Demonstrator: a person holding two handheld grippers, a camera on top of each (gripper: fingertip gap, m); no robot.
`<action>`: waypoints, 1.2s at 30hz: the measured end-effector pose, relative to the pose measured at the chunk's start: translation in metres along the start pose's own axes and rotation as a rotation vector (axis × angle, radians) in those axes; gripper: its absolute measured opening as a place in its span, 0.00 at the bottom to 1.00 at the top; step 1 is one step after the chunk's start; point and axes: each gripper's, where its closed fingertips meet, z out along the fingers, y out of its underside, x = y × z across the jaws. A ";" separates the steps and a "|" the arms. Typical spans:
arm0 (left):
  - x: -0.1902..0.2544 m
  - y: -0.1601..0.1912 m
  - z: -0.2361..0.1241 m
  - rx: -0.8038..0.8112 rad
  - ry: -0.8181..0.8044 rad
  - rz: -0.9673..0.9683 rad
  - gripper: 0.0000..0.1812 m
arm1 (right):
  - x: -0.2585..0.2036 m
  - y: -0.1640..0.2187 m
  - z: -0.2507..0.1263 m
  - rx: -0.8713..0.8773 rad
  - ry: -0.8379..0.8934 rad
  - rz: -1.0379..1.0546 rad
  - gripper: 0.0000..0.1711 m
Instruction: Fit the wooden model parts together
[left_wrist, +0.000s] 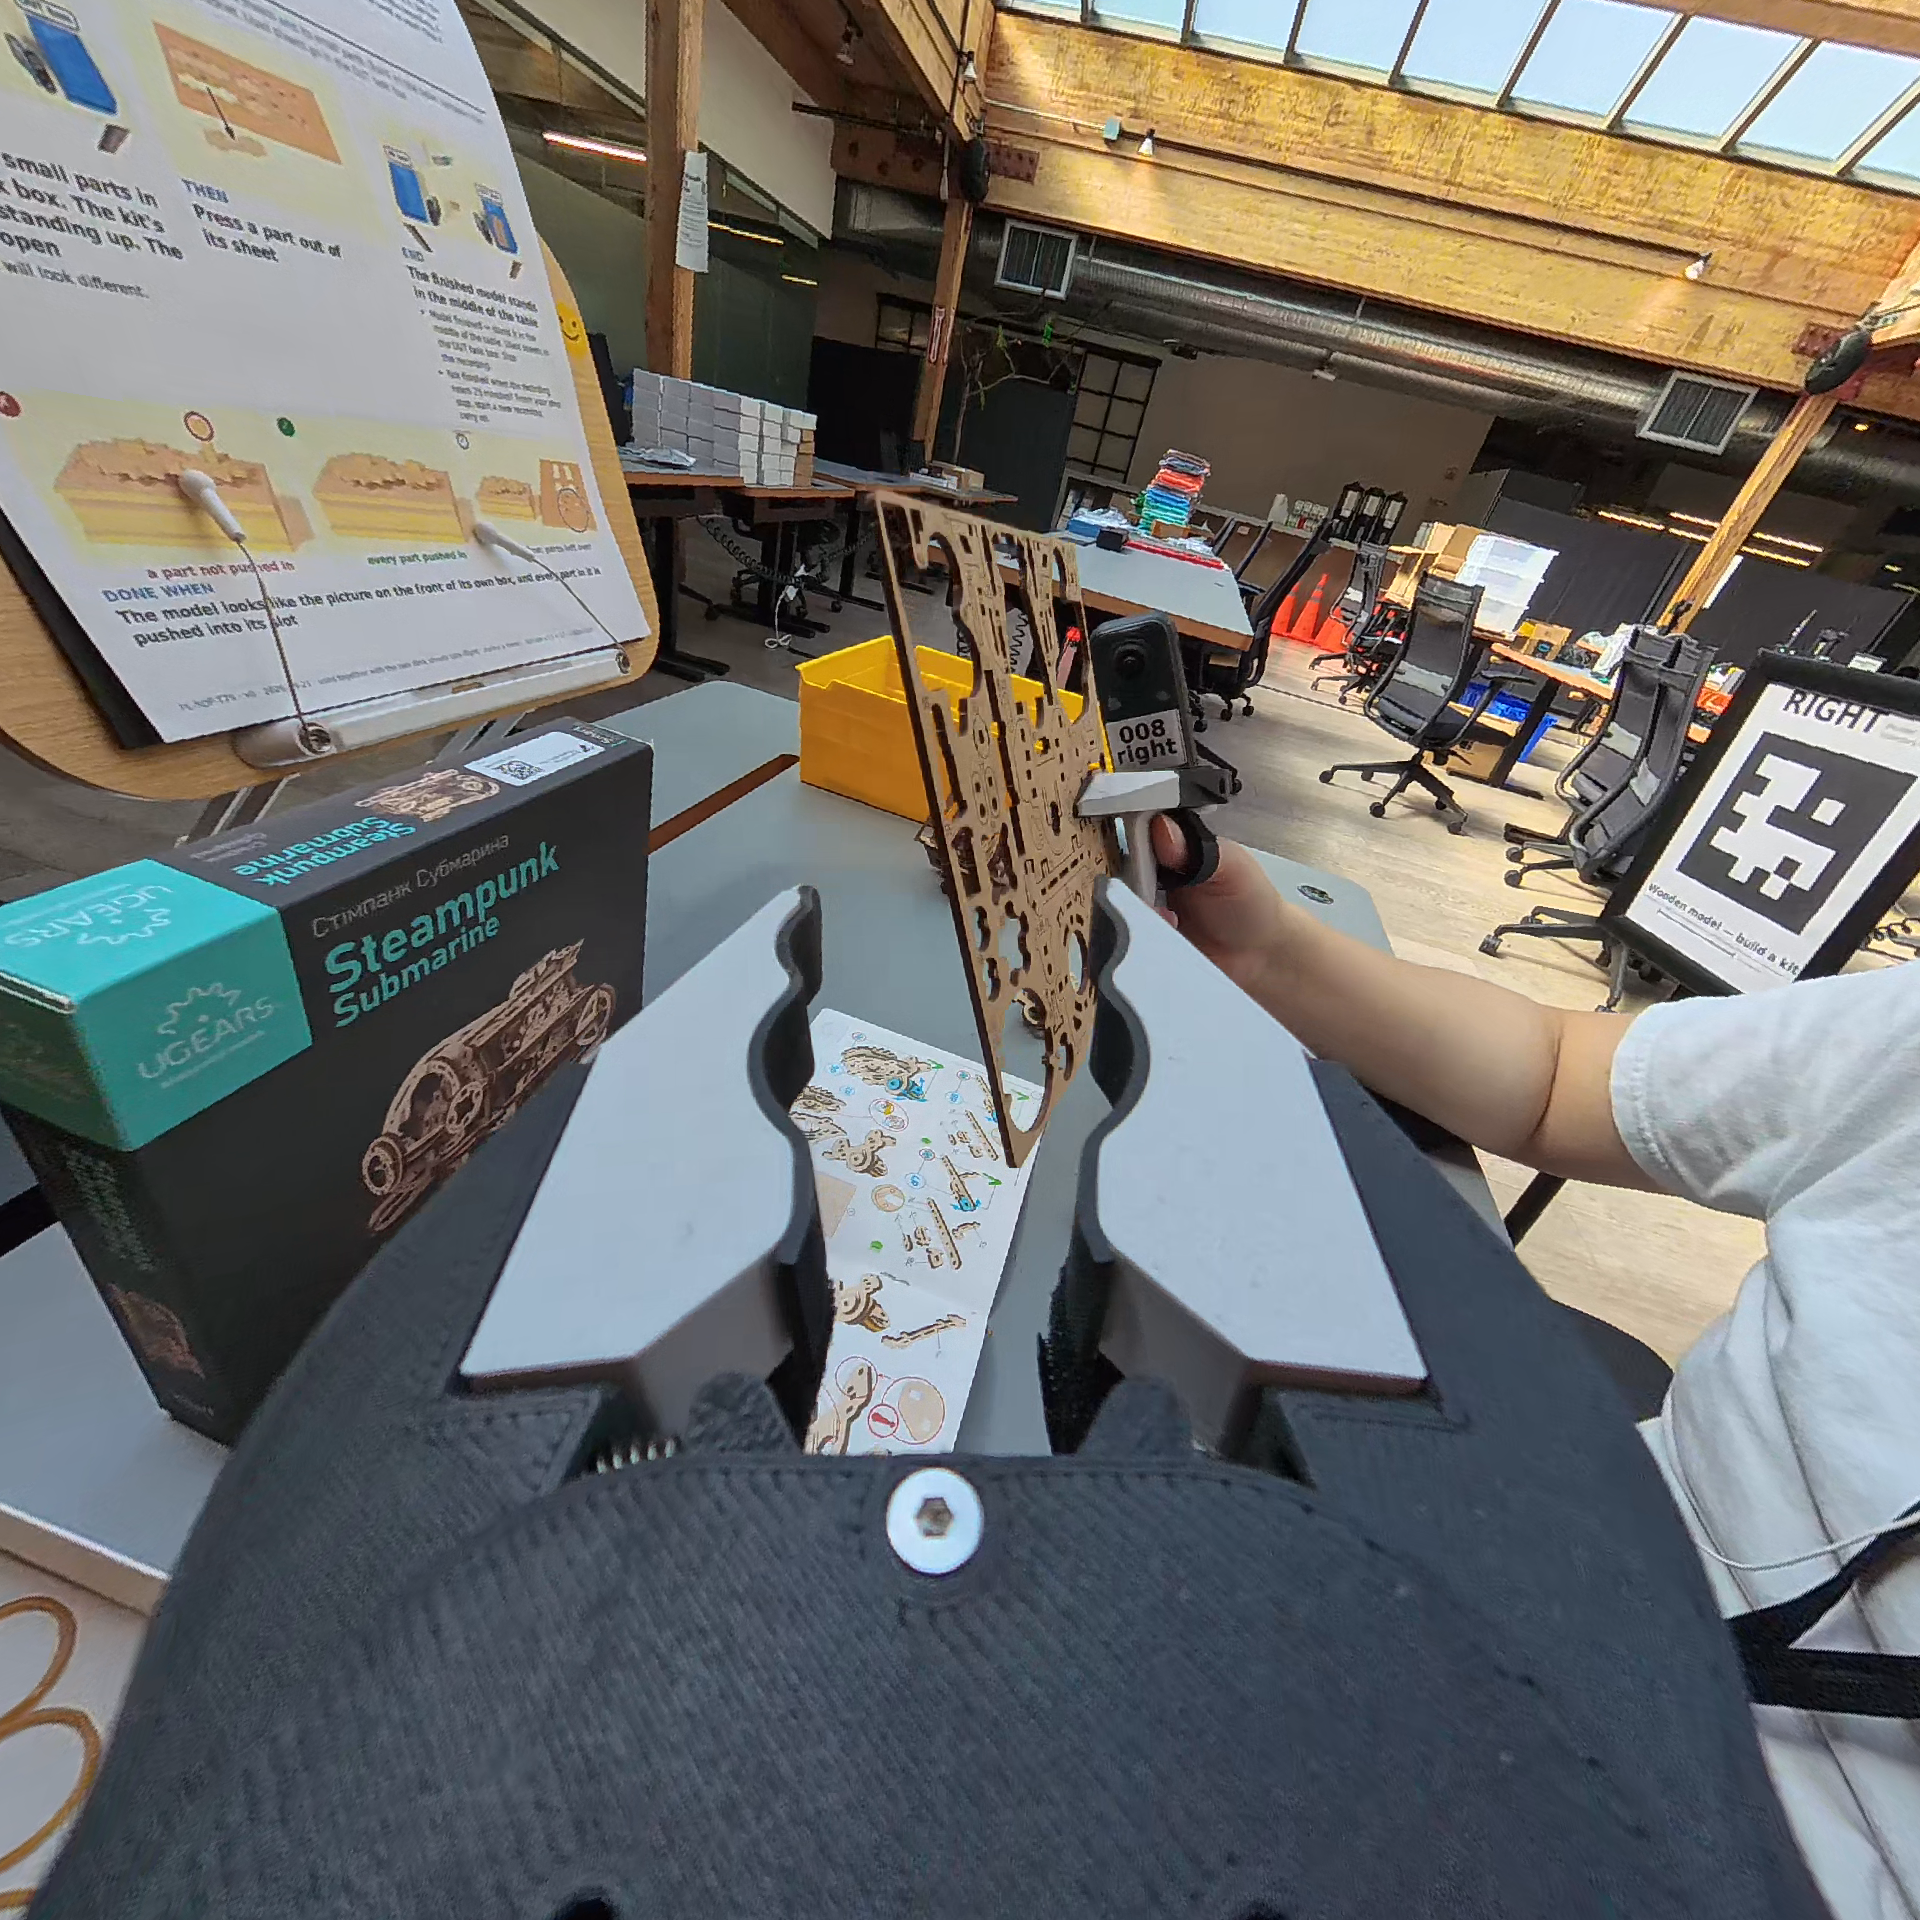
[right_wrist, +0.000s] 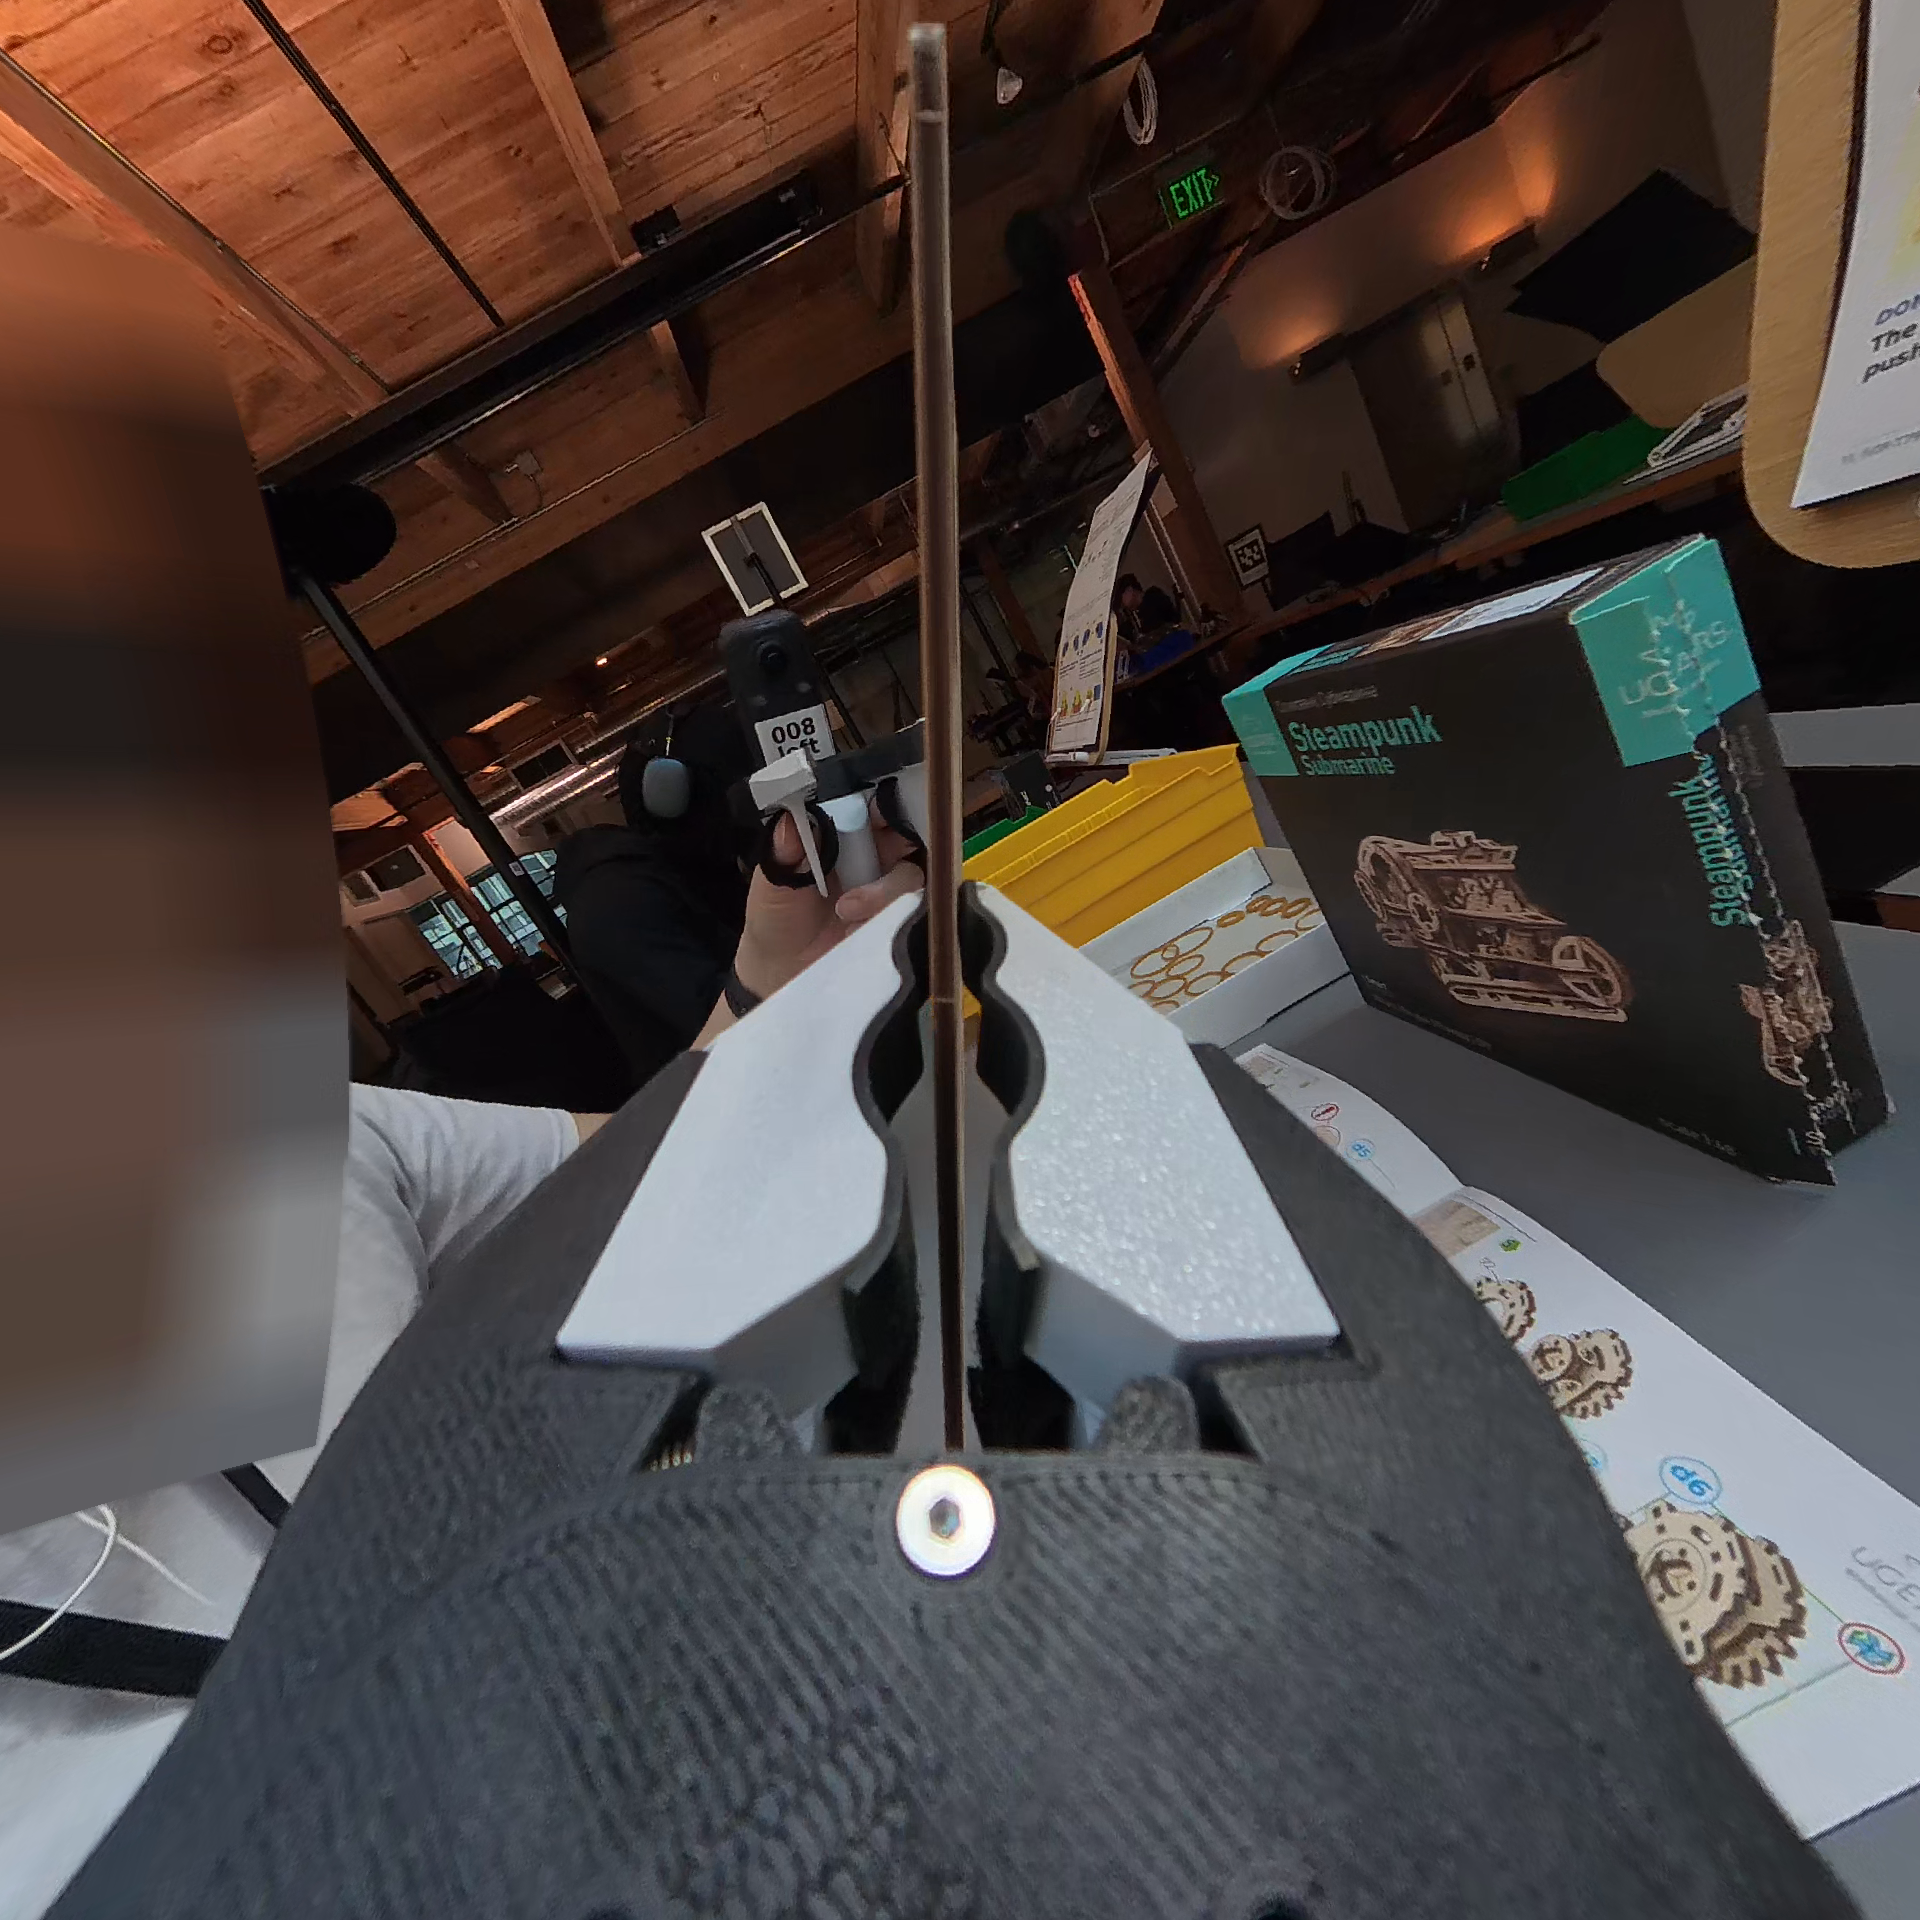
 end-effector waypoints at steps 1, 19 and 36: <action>-0.001 0.001 0.000 -0.002 -0.002 -0.004 0.28 | 0.000 0.004 0.002 -0.015 0.000 0.000 0.01; 0.018 0.113 -0.002 -0.200 0.125 -0.294 0.26 | -0.022 0.116 0.053 -0.277 0.005 0.285 0.00; 0.055 0.150 -0.037 -0.292 0.264 -0.289 0.01 | -0.035 0.166 0.064 -0.445 -0.019 0.323 0.01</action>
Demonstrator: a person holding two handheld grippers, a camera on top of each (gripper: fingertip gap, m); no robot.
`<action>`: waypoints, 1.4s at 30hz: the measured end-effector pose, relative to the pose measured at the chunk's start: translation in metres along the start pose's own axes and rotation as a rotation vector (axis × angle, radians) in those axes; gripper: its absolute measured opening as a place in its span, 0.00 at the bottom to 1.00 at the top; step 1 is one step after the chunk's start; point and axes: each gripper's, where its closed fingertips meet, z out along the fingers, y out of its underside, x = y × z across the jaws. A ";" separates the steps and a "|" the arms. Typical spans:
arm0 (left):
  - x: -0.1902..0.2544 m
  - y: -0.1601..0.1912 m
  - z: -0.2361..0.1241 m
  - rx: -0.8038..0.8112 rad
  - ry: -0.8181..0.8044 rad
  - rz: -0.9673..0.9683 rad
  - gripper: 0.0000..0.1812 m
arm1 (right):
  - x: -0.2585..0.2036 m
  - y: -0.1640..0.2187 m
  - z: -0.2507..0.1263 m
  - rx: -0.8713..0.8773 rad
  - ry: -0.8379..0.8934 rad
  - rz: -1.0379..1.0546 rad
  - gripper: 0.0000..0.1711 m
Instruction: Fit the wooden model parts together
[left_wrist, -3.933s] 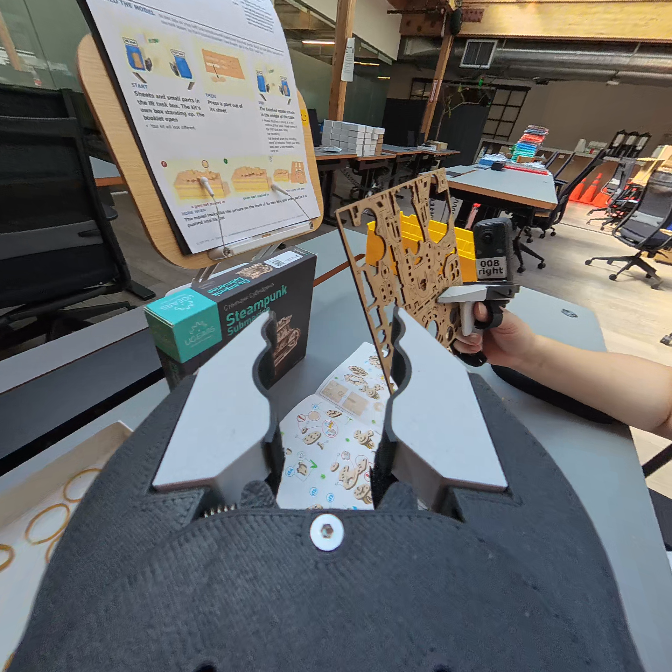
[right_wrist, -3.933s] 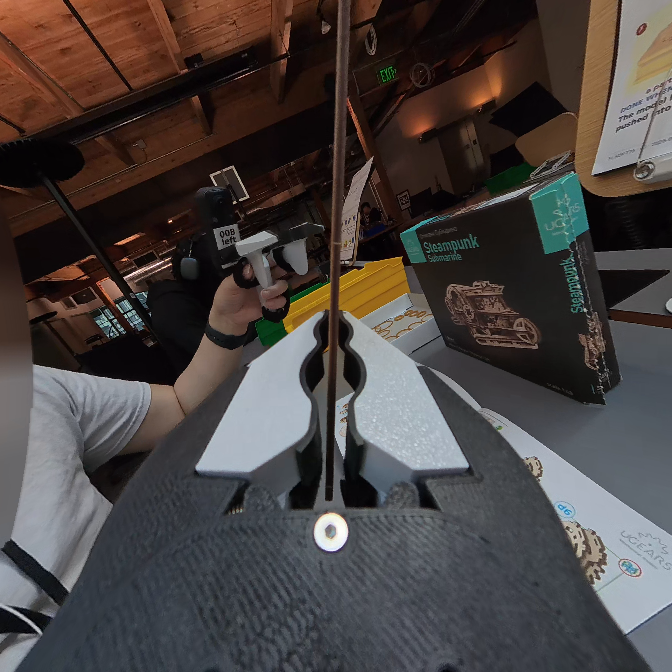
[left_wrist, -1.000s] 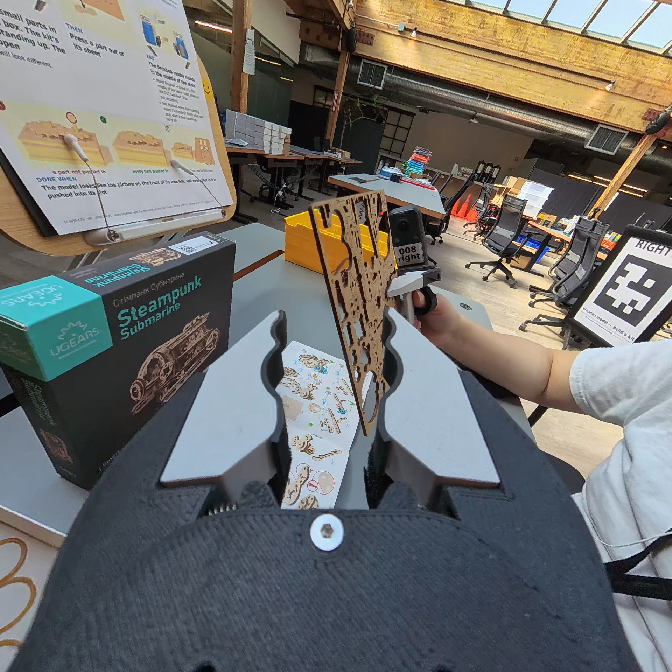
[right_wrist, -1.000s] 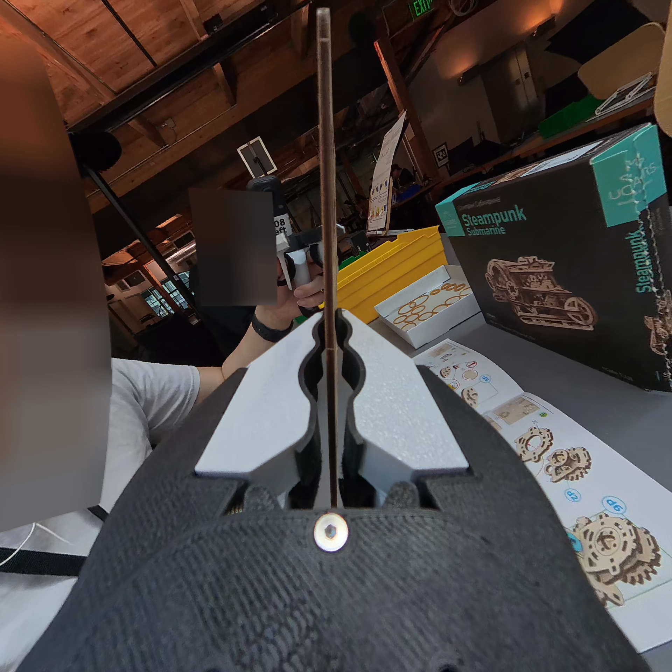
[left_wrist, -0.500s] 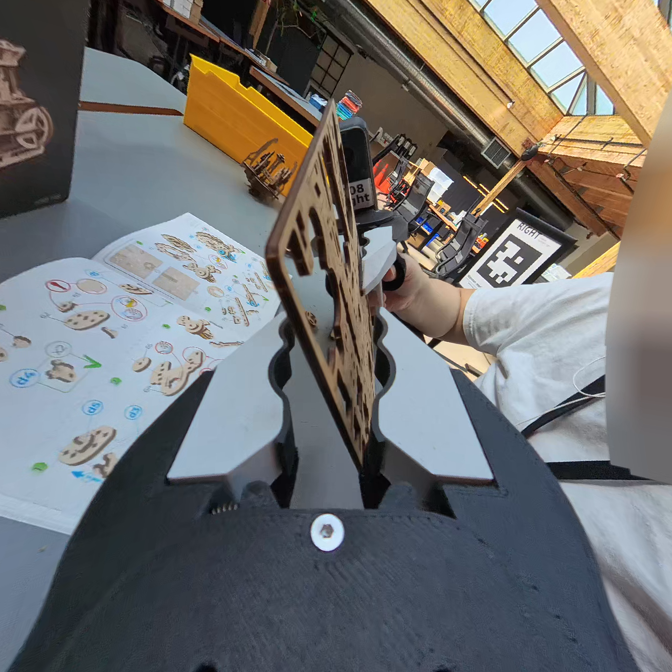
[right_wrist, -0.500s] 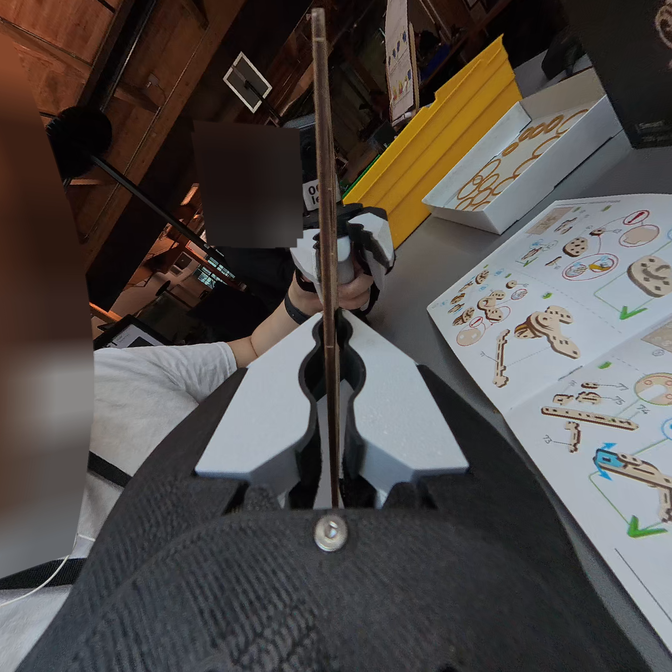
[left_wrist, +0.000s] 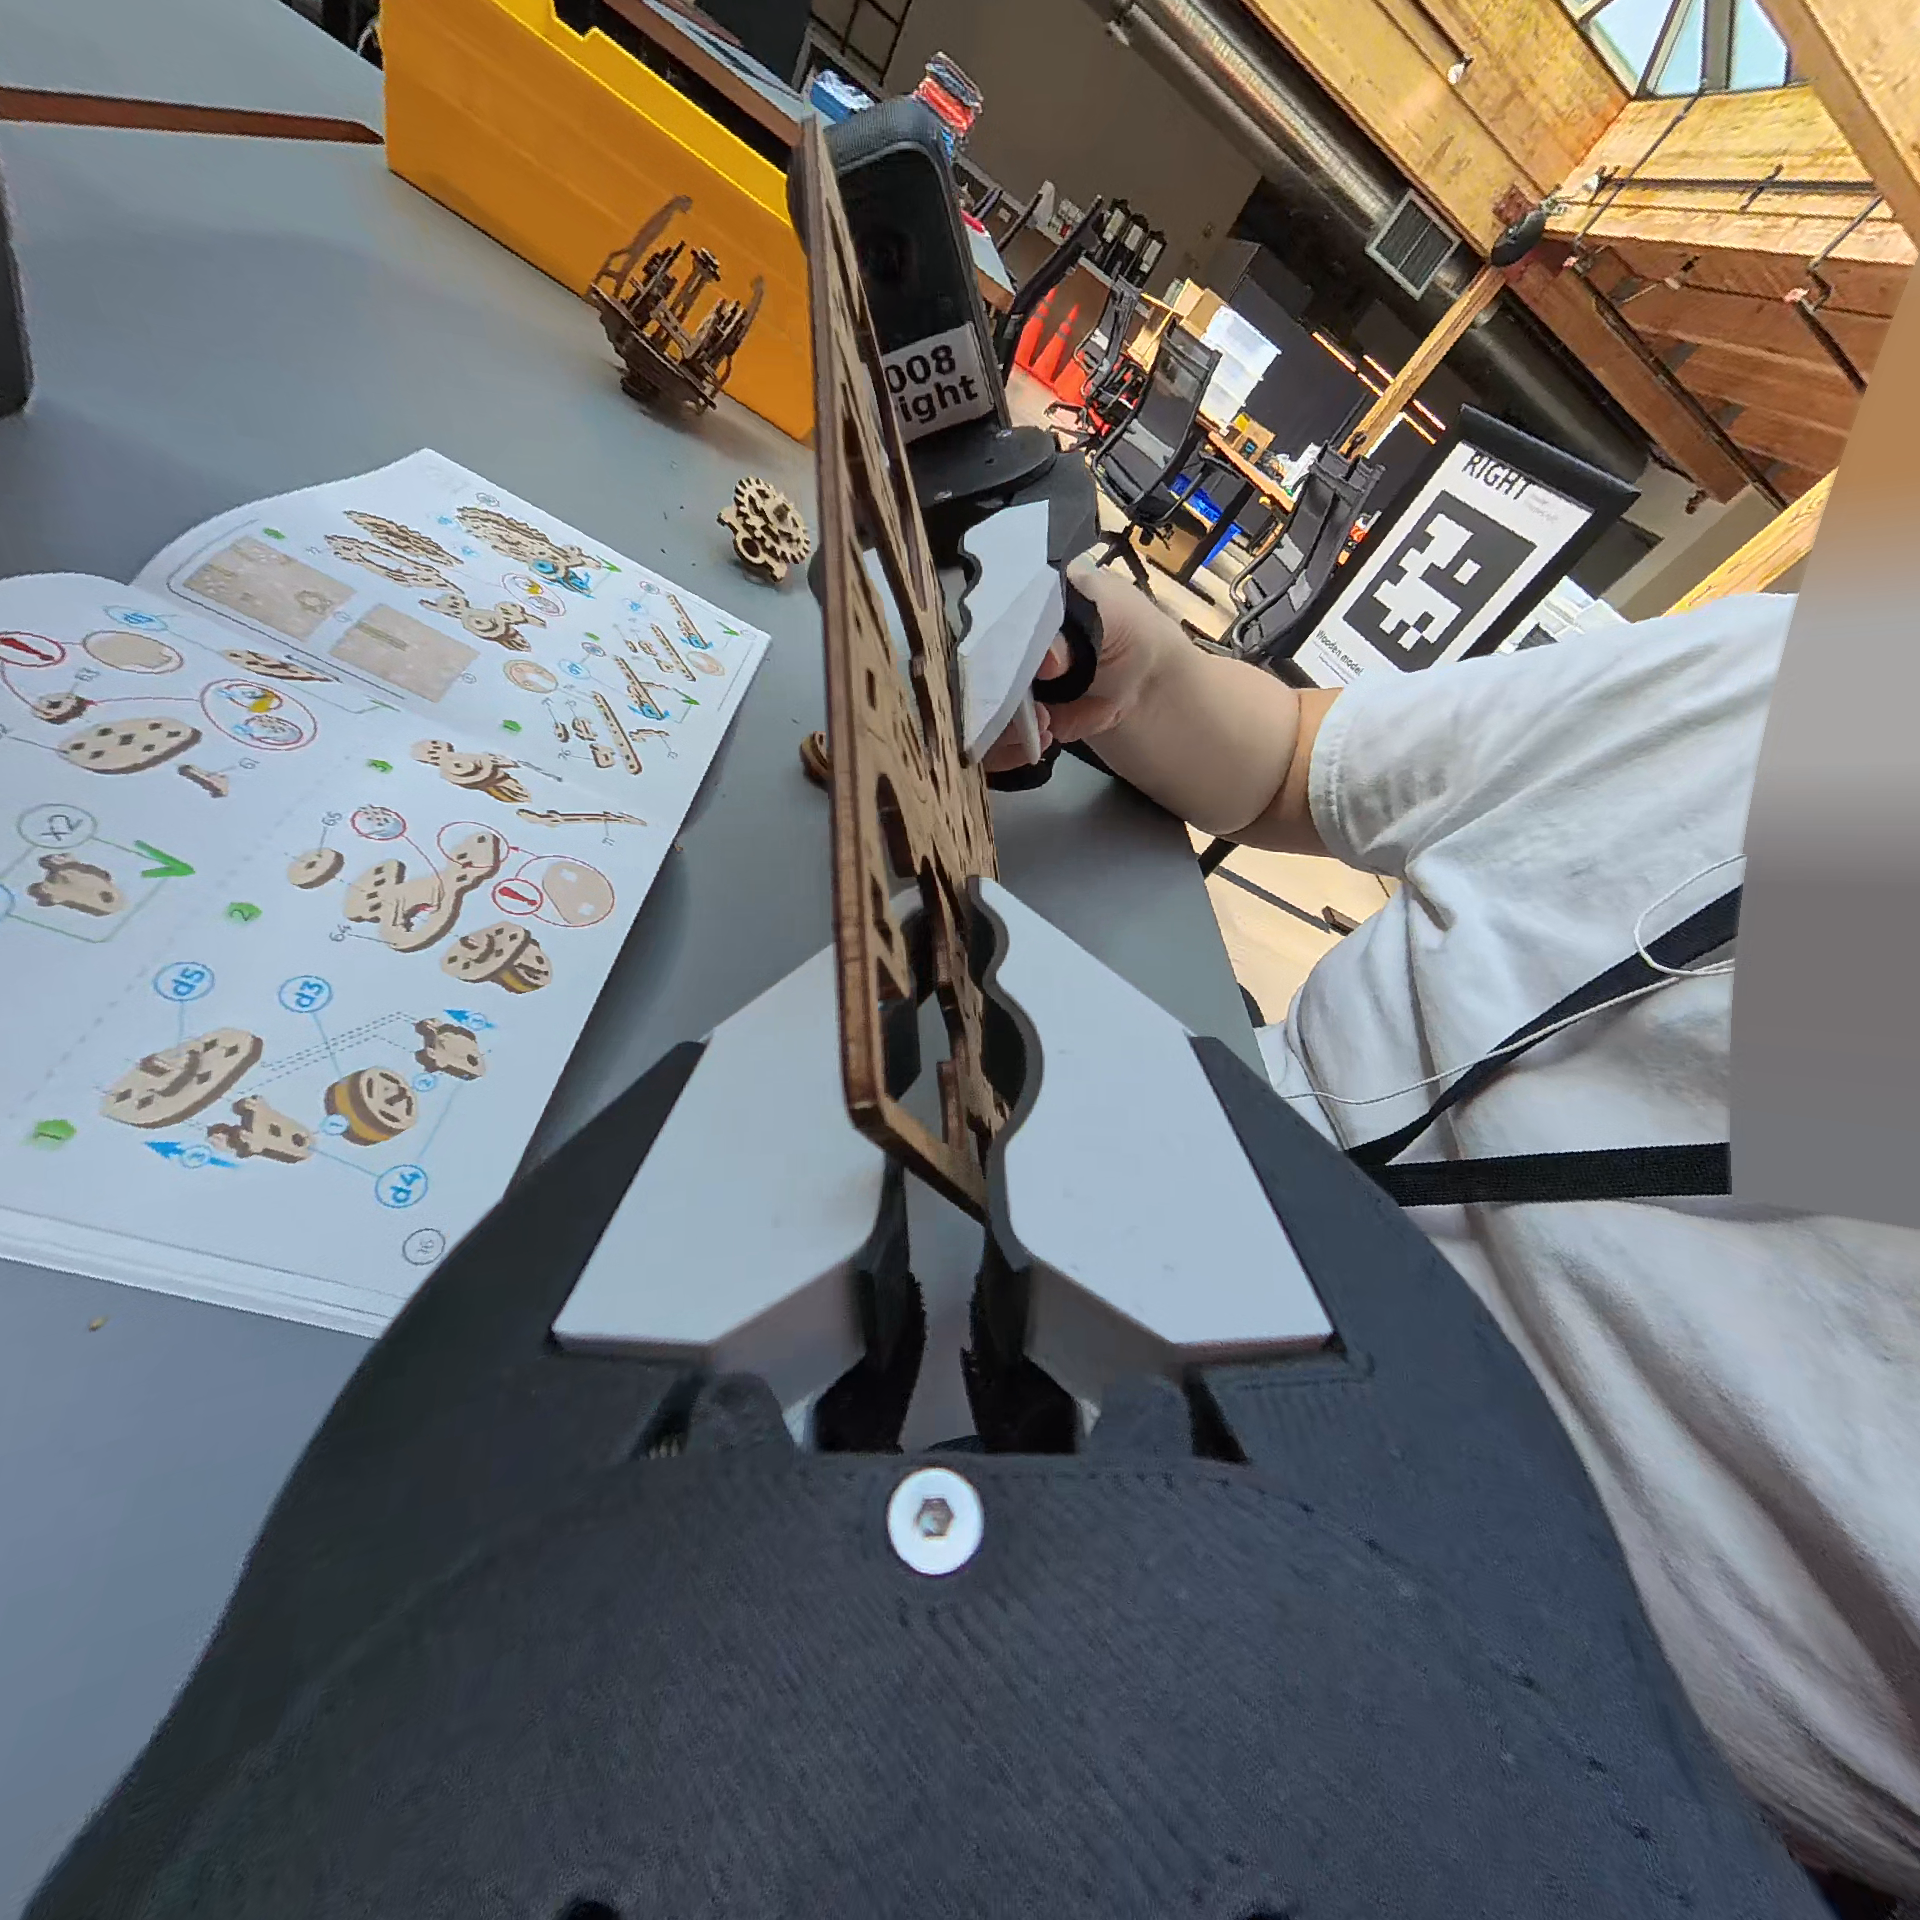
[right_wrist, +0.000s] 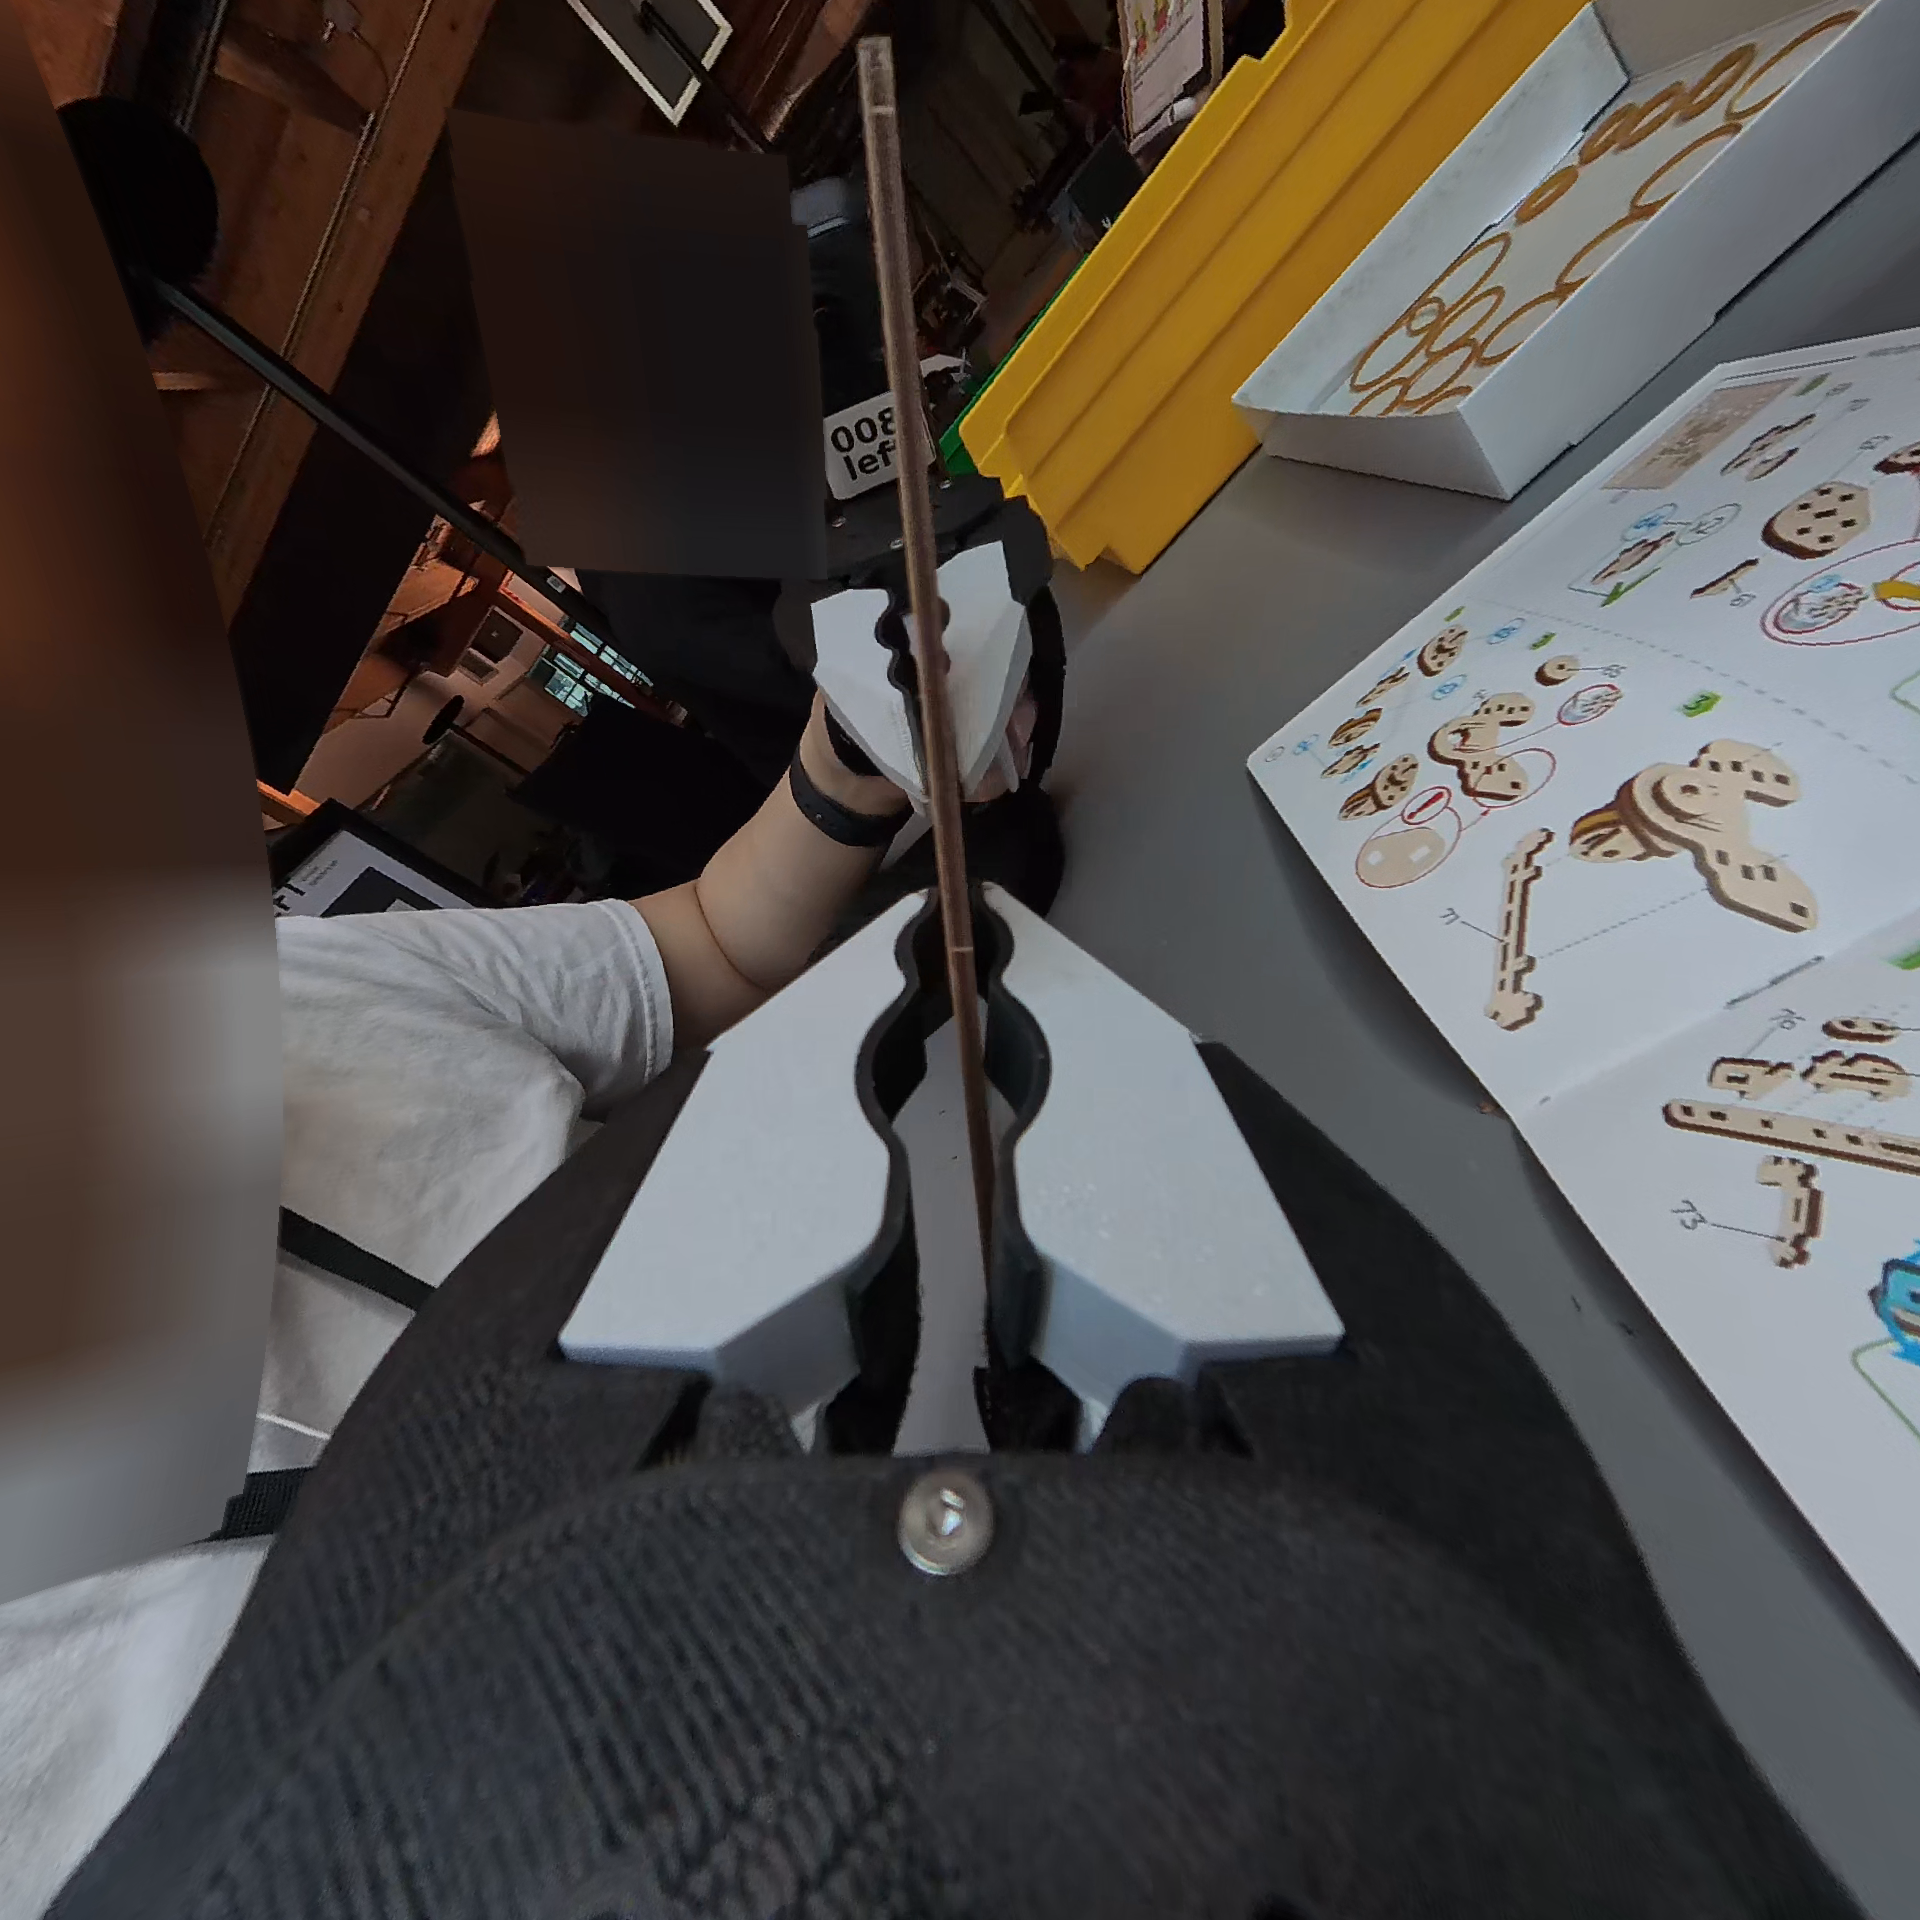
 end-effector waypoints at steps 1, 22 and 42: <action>0.001 0.001 0.001 -0.006 0.015 -0.016 0.01 | 0.000 0.002 0.000 -0.024 -0.006 0.003 0.01; 0.005 0.021 0.010 -0.116 0.076 -0.125 0.15 | -0.002 -0.004 -0.017 -0.099 0.044 -0.093 0.01; 0.005 0.030 0.014 -0.181 0.039 -0.088 0.01 | 0.011 0.006 -0.020 -0.180 0.124 -0.141 0.08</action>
